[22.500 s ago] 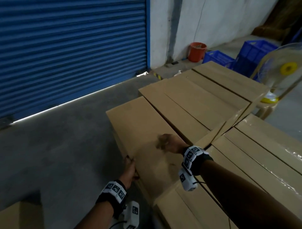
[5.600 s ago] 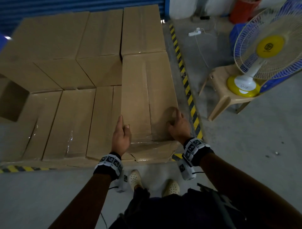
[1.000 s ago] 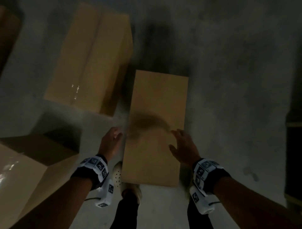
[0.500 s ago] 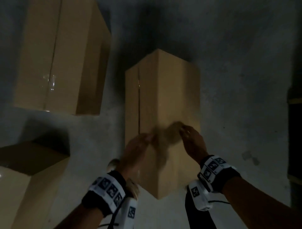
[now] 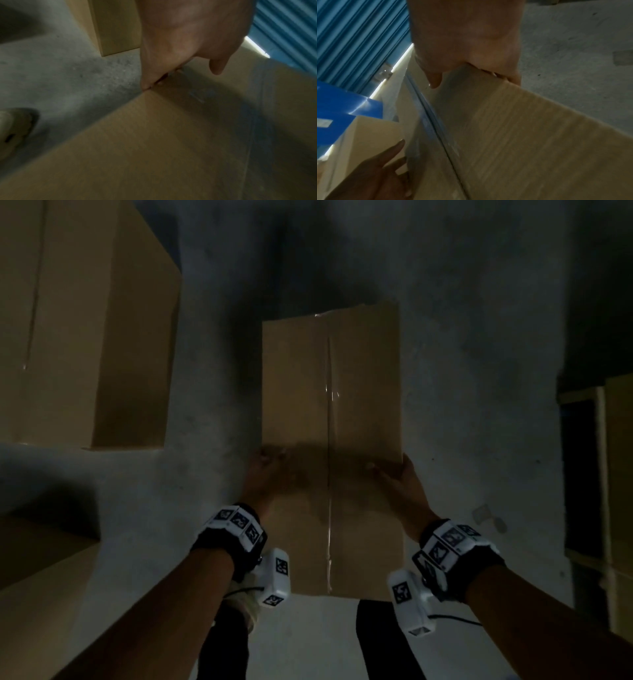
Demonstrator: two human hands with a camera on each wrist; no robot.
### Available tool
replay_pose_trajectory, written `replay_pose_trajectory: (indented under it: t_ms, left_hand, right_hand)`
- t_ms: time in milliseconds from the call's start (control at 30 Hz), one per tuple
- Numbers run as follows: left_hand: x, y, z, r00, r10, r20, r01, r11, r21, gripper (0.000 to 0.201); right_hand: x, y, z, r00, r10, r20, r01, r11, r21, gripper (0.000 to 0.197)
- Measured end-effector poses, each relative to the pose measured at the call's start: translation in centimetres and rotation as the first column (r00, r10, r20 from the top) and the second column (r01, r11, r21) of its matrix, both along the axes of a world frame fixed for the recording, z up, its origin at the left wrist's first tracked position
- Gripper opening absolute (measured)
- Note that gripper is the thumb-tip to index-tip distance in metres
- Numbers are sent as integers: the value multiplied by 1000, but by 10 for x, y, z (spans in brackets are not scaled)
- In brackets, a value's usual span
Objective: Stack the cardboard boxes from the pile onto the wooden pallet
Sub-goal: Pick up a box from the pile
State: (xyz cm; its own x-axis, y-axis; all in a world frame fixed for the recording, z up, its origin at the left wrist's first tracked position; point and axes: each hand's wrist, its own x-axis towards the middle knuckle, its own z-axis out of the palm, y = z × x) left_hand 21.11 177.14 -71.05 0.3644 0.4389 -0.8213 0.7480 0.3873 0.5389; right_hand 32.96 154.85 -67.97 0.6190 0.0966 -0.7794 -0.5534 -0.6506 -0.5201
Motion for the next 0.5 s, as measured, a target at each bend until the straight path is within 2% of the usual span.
replay_pose_trajectory:
  t_ms: [67,100,133,200,267,367,433,500]
  left_hand:
    - [9,-8,18,999,44,17,-46,993,109,57]
    - [11,-9,33,1000,5,24,-9,987,158,68]
    - [13,-11,51,999,-26,19,21,975,223,68]
    - [16,-15,95,994,-99,41,82,952,294,51]
    - [21,-21,149,983,-166,84,130,935,330,46]
    - [30,-26,226,960,-213,181,131,914,385,46]
    - [37,-29,275,949,-219,228,113,909,401,61]
    - [46,-28,331,940,-215,266,92,908,409,67]
  right_hand:
    - [4,-1,13,995,-98,-23,99,995,23,90]
    - [6,-2,24,990,-138,-15,138,990,22,86]
    - [6,-6,36,990,-142,6,142,990,7,80]
    - [8,-17,69,984,-176,13,176,984,19,80]
    - [9,-29,110,973,-229,15,228,972,48,79]
    - [12,-34,182,967,-237,96,228,969,90,58]
    - [13,-34,238,952,-248,178,231,967,112,62]
    - [14,-33,293,933,-270,238,237,959,159,68]
